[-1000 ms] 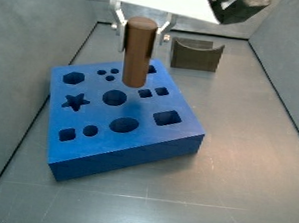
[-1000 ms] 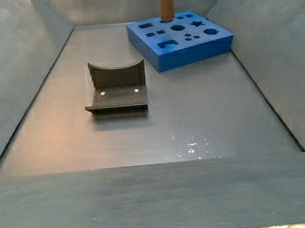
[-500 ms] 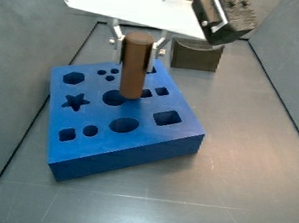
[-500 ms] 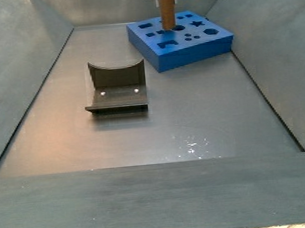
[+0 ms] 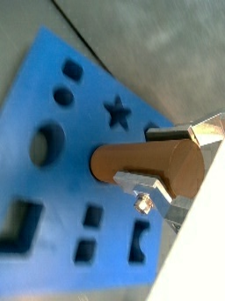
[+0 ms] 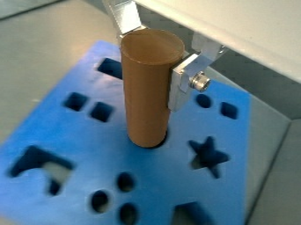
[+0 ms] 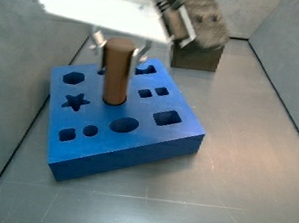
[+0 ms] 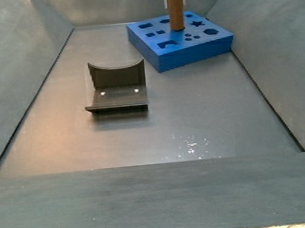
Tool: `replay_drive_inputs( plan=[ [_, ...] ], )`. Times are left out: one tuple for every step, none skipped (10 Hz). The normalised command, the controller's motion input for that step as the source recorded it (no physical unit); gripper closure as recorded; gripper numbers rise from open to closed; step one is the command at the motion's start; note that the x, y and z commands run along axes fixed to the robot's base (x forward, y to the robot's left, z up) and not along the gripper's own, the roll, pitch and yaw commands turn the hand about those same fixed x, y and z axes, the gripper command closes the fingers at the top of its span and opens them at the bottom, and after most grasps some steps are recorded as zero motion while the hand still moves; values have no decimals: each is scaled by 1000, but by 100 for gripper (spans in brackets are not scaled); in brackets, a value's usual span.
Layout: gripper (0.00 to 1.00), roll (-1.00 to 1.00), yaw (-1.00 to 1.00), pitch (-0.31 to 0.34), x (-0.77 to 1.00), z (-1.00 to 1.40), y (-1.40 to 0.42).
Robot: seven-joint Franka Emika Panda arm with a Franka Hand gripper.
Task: Pick up the round object. Move up. Place the round object on the fixture. Regrasp the round object. Move to above the board. Insert the round object.
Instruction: Insert the round object.
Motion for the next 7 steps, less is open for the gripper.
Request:
replay_drive_inputs(
  plan=[
    [100,-174,14,-86,-314,-69,-443],
    [100,-117,0,0,0,0,0],
    [100,-851,0,-57,0,-37,423],
    [100,-1000,0,-186,0,-109,414],
    [100,-606,0,0,0,-129,174],
    [100,0,0,-20,0,0,0],
    [100,0,0,0,0,-31,0]
  ],
)
